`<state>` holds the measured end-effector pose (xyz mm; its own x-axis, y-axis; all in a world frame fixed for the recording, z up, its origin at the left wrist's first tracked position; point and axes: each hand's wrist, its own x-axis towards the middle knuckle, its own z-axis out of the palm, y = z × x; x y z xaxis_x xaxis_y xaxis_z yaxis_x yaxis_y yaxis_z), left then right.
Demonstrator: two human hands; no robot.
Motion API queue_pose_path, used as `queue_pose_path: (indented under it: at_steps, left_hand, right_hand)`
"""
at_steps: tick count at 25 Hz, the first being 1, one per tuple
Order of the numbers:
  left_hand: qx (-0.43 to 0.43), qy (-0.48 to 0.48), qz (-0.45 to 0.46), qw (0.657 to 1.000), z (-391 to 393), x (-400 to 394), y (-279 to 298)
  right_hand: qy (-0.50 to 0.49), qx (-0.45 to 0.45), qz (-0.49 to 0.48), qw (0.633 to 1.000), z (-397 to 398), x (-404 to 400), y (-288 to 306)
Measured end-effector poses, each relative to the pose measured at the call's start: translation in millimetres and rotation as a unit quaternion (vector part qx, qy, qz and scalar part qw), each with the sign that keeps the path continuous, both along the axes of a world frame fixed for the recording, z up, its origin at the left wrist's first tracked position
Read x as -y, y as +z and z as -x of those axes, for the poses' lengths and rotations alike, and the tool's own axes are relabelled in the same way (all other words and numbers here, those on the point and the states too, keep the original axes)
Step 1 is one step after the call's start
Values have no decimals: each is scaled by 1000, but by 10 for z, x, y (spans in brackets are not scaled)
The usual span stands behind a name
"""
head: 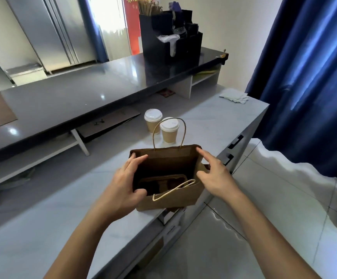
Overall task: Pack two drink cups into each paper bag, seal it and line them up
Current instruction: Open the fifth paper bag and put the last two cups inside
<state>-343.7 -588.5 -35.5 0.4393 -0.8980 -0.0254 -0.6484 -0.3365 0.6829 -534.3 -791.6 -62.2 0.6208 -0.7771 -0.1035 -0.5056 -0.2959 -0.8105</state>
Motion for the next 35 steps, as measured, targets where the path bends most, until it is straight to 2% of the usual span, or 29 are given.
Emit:
queue_pose_path:
  at_steps: [8, 22, 29, 35]
  left_hand:
    - [14, 56, -12, 998, 110, 154, 63]
    - [26, 140, -22, 990, -821, 434, -30]
    - [9, 167, -32, 985, -1095, 395, -18]
    - [14, 187, -16, 982, -1159, 504, 3]
  right_hand:
    - [83, 11, 9, 996, -139, 418, 30]
    - [209, -36, 8, 977, -1444, 1048, 161]
    - [235, -20, -20, 971, -1862, 1110, 203]
    - [291, -23, 29, 956, -2050, 1349, 238]
